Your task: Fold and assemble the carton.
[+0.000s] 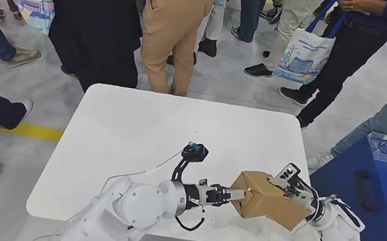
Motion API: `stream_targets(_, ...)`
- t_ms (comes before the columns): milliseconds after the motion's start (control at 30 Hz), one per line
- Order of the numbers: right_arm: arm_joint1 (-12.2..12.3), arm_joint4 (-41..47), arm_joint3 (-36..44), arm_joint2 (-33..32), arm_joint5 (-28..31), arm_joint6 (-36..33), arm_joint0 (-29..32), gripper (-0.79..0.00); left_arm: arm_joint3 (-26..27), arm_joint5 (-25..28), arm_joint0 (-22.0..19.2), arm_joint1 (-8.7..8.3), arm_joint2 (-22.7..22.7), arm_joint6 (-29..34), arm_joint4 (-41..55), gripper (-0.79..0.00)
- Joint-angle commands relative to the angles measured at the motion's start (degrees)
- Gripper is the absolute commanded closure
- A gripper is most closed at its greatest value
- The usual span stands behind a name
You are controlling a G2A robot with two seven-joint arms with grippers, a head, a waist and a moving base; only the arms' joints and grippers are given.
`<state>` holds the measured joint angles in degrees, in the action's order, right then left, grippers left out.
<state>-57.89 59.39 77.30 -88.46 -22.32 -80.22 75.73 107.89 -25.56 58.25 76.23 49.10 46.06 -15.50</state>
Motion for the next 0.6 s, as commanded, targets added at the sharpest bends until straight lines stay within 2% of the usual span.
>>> stream_targets(0,0.1,-0.1,0.2,0.1,0.0,-0.3,0.1,0.0,-0.7,-0.6,-0.7,0.19,-0.6,-0.3,-0.3,-0.785)
stream_targets(400,0.5,0.3,2.7,-0.4,0.1,-1.3,1.6,0.0,-4.0,-2.6,-4.3,1.47,-4.1,-0.3,0.4,-0.785)
stream_targets(567,0.7,0.4,2.4,-0.8,-0.2,-0.7,1.4,0.0,-3.0,-3.1,-4.6,1.54,-3.3,-0.6,0.8,-0.785)
